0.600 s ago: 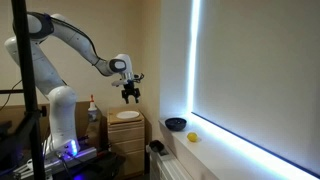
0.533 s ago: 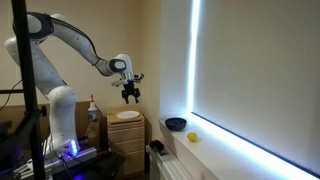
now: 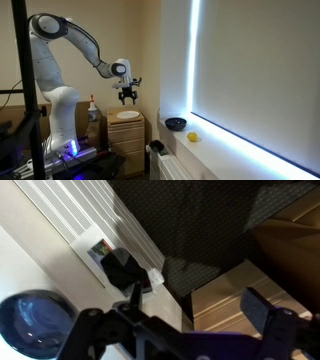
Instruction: Move the spray bottle from the arm rest to the table
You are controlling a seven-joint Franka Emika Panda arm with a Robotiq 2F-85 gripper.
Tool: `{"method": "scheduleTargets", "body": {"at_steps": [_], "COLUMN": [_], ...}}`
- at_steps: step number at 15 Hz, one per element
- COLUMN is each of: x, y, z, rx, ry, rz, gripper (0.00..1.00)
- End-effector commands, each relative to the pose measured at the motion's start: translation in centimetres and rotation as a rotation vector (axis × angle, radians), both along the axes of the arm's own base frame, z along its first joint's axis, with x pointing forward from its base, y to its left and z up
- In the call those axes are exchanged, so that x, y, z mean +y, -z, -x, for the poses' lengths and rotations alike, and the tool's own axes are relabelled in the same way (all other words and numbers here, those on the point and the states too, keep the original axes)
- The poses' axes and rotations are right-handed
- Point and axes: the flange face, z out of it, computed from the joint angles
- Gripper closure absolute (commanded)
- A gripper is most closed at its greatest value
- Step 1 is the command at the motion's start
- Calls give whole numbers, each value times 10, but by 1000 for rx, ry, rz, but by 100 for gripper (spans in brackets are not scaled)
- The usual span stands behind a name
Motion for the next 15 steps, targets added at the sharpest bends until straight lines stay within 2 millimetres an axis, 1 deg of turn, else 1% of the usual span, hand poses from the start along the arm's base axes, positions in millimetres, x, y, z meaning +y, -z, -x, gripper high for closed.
{"method": "scheduleTargets", "body": {"at_steps": [1, 2, 5, 7, 8, 9, 10, 11, 13, 14, 15], "x": [76, 100, 175, 226, 239, 245, 238, 249, 251, 249, 251], "y": [9, 7, -17, -36, -52, -62, -49, -58, -65, -65, -52], "z": [-64, -81, -124, -148, -155, -160, -143, -149, -155, -156, -163], "rx": [32, 31, -21, -53, -79, -108, -101, -119, -129, -128, -112], "ry": [-204, -265, -439, -555, -613, -671, -586, -624, -650, -653, -641], "rz": [8, 17, -6, -27, -37, -35, -22, -26, -23, -22, -61], "gripper": [0, 0, 0, 0, 0, 0, 0, 0, 0, 0, 0]}}
